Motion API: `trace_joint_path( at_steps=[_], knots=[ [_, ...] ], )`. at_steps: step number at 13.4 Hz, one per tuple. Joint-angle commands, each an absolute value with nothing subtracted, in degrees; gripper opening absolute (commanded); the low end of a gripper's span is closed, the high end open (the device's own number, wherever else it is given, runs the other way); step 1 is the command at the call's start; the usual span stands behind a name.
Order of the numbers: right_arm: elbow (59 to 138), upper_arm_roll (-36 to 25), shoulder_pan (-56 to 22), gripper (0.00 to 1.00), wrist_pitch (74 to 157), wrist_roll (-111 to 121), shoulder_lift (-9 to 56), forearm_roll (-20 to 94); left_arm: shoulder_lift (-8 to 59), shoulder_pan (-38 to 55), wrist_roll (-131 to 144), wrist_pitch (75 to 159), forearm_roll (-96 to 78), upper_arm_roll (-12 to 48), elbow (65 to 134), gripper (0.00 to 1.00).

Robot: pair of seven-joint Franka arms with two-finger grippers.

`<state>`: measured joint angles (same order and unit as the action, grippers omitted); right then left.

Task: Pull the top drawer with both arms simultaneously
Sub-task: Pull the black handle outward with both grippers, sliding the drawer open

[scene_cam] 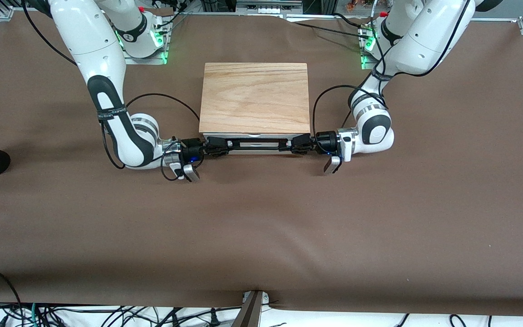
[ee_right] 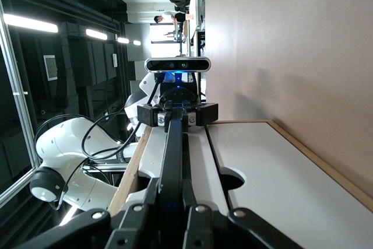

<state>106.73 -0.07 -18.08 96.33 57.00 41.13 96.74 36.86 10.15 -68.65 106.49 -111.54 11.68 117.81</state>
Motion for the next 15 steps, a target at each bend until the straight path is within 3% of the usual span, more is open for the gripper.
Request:
trace_joint_path(
  at_steps=[1, 15],
  knots=[
    [101.26, 0.09, -15.47, 0.01, 93.87, 54.84, 42.97, 98.09, 36.39, 12.04, -70.22, 105.38, -112.06, 11.25, 119.09, 0.00],
    [92.82, -0.09, -12.84, 0.01, 93.78, 49.31, 46.75, 97.91, 37.88, 11.34, -68.47, 105.21, -111.88, 9.50, 114.96, 0.00]
  ],
)
